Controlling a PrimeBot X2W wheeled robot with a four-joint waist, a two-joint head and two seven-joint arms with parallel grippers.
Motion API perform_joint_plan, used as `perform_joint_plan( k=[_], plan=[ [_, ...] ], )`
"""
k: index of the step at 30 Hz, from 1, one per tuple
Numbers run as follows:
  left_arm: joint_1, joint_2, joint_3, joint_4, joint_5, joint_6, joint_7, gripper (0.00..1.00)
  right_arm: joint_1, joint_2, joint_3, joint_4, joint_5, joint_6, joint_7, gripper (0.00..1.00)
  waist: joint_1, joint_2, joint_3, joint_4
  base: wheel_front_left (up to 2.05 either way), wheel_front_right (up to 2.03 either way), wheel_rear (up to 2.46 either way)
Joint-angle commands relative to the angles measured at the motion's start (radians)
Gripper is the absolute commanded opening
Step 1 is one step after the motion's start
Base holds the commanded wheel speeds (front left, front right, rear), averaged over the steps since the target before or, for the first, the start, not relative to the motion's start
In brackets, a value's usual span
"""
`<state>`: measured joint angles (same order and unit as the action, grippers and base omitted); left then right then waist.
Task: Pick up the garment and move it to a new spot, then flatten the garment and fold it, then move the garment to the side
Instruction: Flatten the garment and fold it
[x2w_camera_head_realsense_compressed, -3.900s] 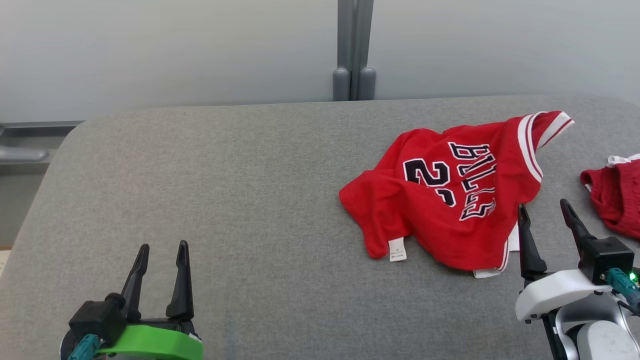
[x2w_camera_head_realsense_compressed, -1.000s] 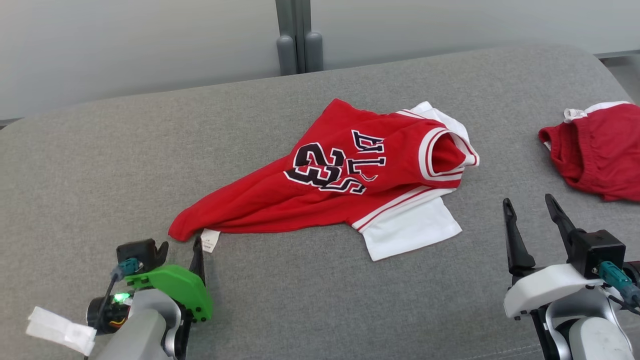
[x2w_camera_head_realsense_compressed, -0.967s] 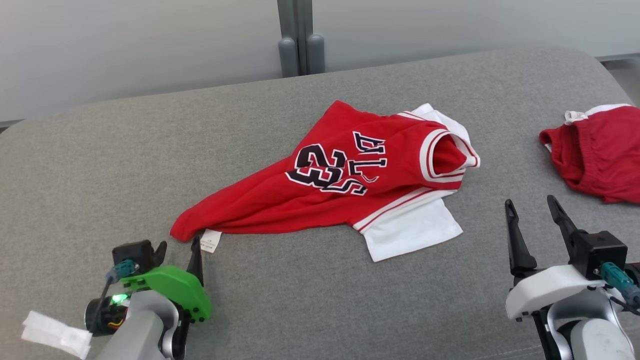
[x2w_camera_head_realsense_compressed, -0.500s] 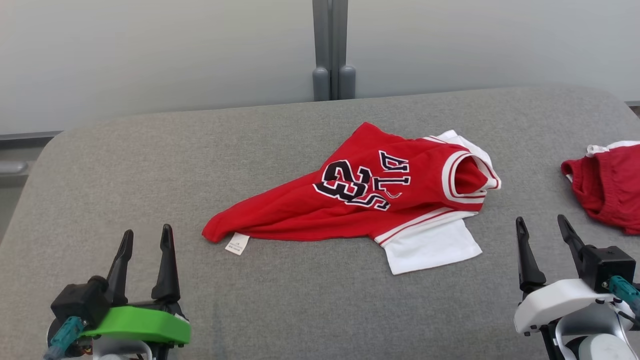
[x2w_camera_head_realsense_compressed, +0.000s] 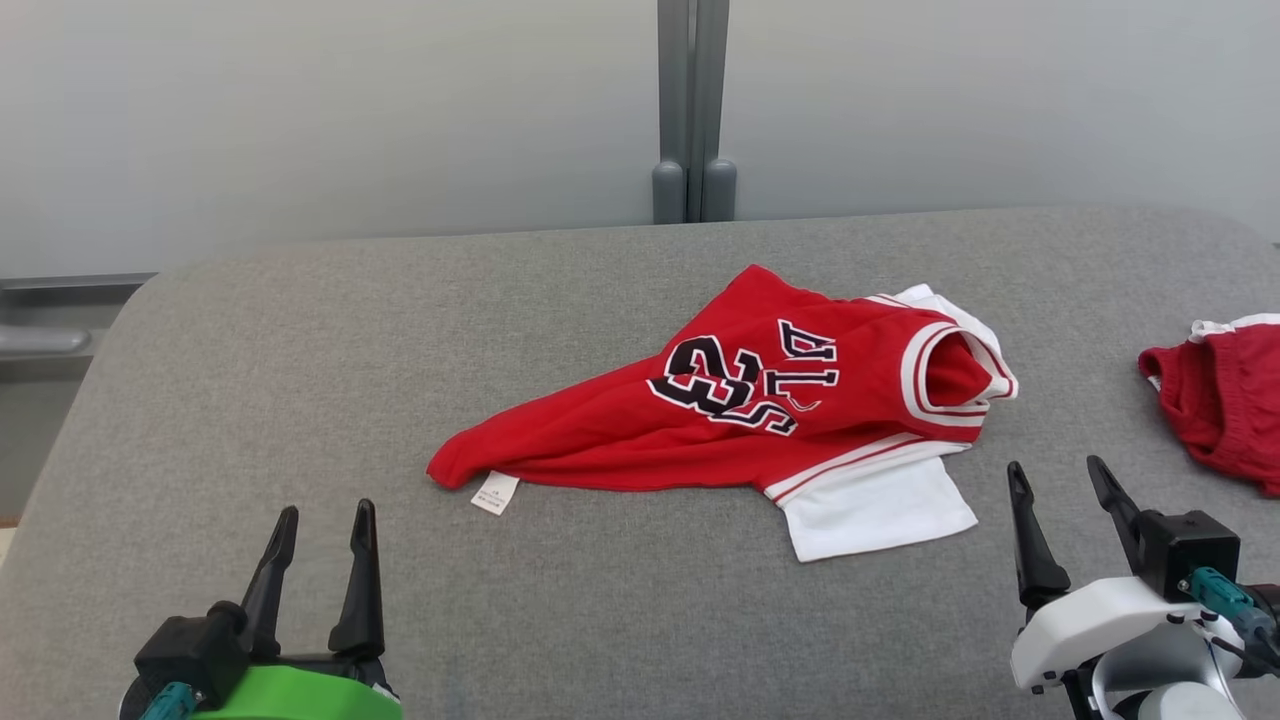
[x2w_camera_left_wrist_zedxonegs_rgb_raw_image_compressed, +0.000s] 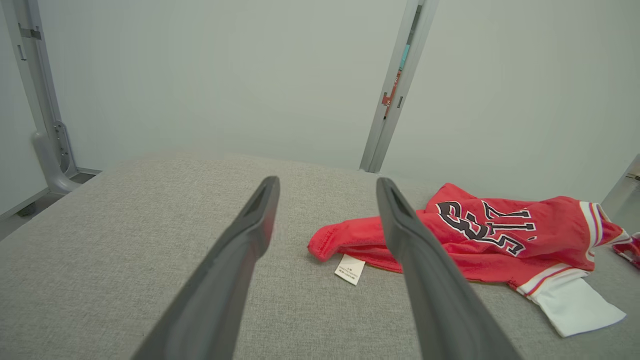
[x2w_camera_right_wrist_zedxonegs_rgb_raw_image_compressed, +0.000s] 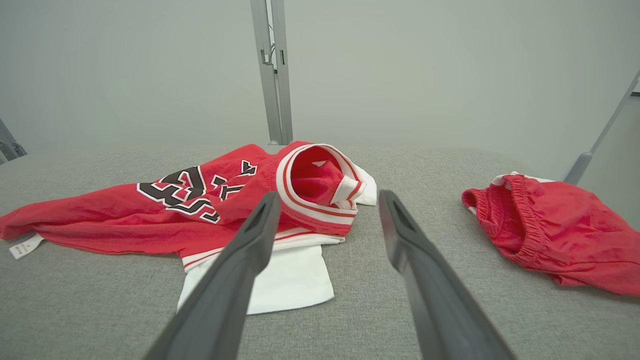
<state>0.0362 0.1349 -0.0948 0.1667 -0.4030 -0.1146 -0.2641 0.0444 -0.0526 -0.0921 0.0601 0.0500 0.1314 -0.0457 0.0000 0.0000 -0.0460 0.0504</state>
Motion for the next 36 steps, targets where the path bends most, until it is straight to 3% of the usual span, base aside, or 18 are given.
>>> perform_joint_plan(
  k=[1, 17, 23, 28, 32, 36],
  plan=[
    [0.005, -0.001, 0.000, 0.003, 0.018, -0.005, 0.000, 1.00, 0.010, -0.005, 0.002, 0.004, 0.002, -0.001, -0.003, 1.00, 0.0000, 0.0000, 0.001, -0.005, 0.00, 0.00, 0.00],
    [-0.050, -0.004, 0.001, 0.073, 0.045, -0.014, 0.001, 1.00, -0.034, -0.002, 0.010, 0.028, -0.007, -0.002, 0.005, 1.00, 0.0000, 0.0000, 0.022, -0.014, 0.00, 0.00, 0.00],
    [-0.201, -0.010, -0.028, 0.230, 0.053, 0.006, 0.104, 1.00, -0.108, -0.001, 0.015, 0.114, -0.004, -0.001, 0.096, 1.00, 0.0000, 0.0000, 0.067, -0.020, 0.00, 0.00, 0.00],
    [-0.366, -0.023, -0.044, 0.412, 0.042, 0.015, 0.182, 1.00, -0.223, 0.000, 0.023, 0.253, -0.020, -0.002, 0.164, 1.00, 0.0000, 0.0000, 0.140, -0.049, 0.00, 0.00, 0.00],
    [-0.466, -0.030, -0.039, 0.553, 0.044, 0.062, 0.230, 1.00, -0.310, 0.001, 0.042, 0.351, -0.022, -0.001, 0.165, 1.00, 0.0000, 0.0000, 0.191, -0.075, 0.00, 0.00, 0.00],
    [-0.541, -0.041, -0.045, 0.650, 0.037, 0.072, 0.229, 1.00, -0.367, 0.000, 0.058, 0.428, -0.013, -0.002, 0.144, 1.00, 0.0000, 0.0000, 0.229, -0.085, 0.00, 0.00, 0.00]
  ],
)
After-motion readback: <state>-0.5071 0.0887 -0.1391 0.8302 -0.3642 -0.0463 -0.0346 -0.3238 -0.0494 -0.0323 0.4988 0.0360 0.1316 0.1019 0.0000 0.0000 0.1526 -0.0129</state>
